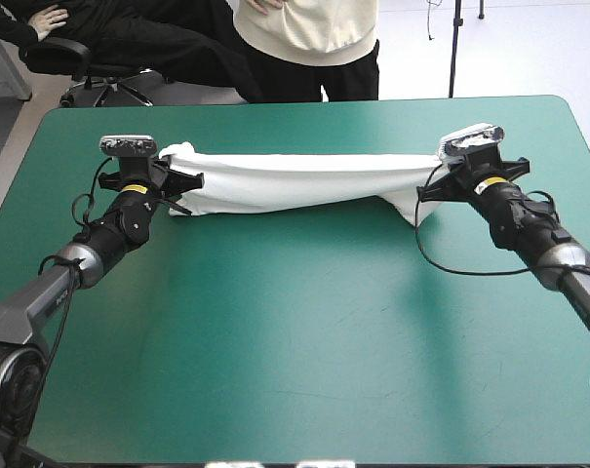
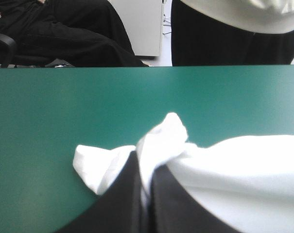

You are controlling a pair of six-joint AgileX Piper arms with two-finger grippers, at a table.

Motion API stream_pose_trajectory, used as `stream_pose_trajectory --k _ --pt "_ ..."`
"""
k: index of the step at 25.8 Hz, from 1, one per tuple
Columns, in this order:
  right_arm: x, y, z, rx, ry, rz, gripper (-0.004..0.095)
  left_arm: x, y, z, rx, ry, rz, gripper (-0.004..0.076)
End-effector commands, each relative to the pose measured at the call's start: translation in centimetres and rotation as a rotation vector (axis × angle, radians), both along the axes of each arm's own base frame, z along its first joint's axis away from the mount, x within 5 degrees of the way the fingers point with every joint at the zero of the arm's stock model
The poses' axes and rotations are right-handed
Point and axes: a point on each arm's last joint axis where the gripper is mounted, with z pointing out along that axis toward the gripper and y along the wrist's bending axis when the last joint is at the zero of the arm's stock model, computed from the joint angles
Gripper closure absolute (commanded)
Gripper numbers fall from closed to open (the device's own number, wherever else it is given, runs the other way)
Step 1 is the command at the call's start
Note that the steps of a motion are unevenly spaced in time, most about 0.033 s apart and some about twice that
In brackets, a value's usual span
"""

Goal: Fold the cloth

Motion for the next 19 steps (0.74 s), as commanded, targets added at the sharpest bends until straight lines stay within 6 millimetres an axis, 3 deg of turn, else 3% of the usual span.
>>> stream_pose_trajectory --k 1,12,19 --pt "-2.6 -0.4 3.1 0.048 -0.113 -0.020 0.0925 -1.9 0.4 3.2 -0.013 -0.111 0.015 0.0741" --pt "-10.9 -0.4 0.3 0.023 0.215 0.067 0.0925 -9.1 -0.5 1.3 0.040 0.252 -0.239 0.0741" --pt "-15.7 -0.6 -2.1 -0.007 0.552 0.127 0.0926 -13.9 -0.9 0.5 0.102 0.523 -0.421 0.0741"
